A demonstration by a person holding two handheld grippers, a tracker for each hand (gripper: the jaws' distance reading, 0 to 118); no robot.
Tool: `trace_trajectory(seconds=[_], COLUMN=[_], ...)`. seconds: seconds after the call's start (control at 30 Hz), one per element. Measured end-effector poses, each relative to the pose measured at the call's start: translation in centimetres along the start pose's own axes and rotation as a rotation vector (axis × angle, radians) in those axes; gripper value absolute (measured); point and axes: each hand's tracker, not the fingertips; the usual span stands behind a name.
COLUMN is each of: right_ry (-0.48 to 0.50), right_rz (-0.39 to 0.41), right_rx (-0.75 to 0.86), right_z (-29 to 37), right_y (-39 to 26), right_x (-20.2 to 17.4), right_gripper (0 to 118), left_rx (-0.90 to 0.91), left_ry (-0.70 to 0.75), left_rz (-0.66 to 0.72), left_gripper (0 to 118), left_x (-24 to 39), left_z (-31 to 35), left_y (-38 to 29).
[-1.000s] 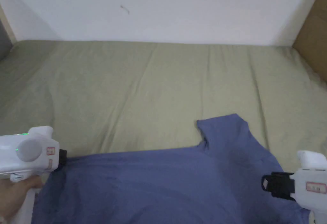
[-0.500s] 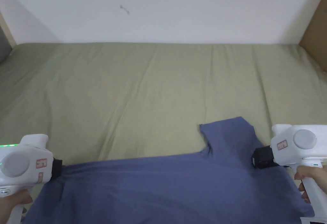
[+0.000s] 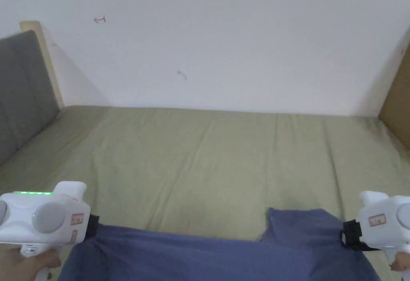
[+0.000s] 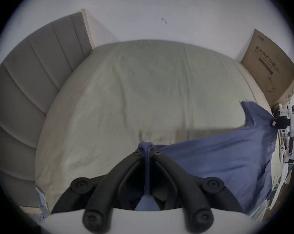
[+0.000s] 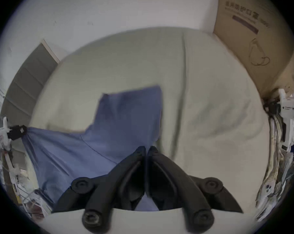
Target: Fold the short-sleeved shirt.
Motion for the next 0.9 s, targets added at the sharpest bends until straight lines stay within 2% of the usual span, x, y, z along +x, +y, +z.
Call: trace_trajectory(seconds=[0.17,0.27,0.4,0.43,0.53,0.67,0.8,0.9], right_ry=[-0.029,0.025,-0.016,-0.032,-0.033,-0.04,-0.077,-0.125], right_rz=[0.03,0.006,0.02,0.032,0.029,-0.03,-0.044,-0.067], right_rx=[0.103,0.181,0.23,0.253,0.313,0.392,0.463,0.536], right_z=[8.6,13.2,18.6,20.8,24.6,28.5,31.4,32.7], right_y=[-0.6,-1.1,-1.5,-1.9,-1.4,0.1,3.3,6.6], right_x=[-0.5,-0.2,-1.0,-2.4,-3.0,-3.3,-3.9,-4.6], right_gripper=[2,2,2,2,2,2,2,2], left_rx=[0.091,0.139,0.218,0.237,0.297,0.345,0.386,0.467], left_ry=[0.032,0.085,0.097,0.105,0.128,0.117,0.132,0.125], left_rz=[-0.027,-0.057,-0.066,-0.074,-0.077,-0.046,-0.087,-0.045], left_gripper=[4,4,3,3,3,3,3,3], left_x=[0.6,1.3,2.2,2.4,2.6,2.7,3.4,3.9], left_z=[6.5,9.9,14.6,15.6,18.3,20.9,22.2,23.0], left_y=[0.3,0.6,1.7,2.2,4.2,7.2,11.5,15.4])
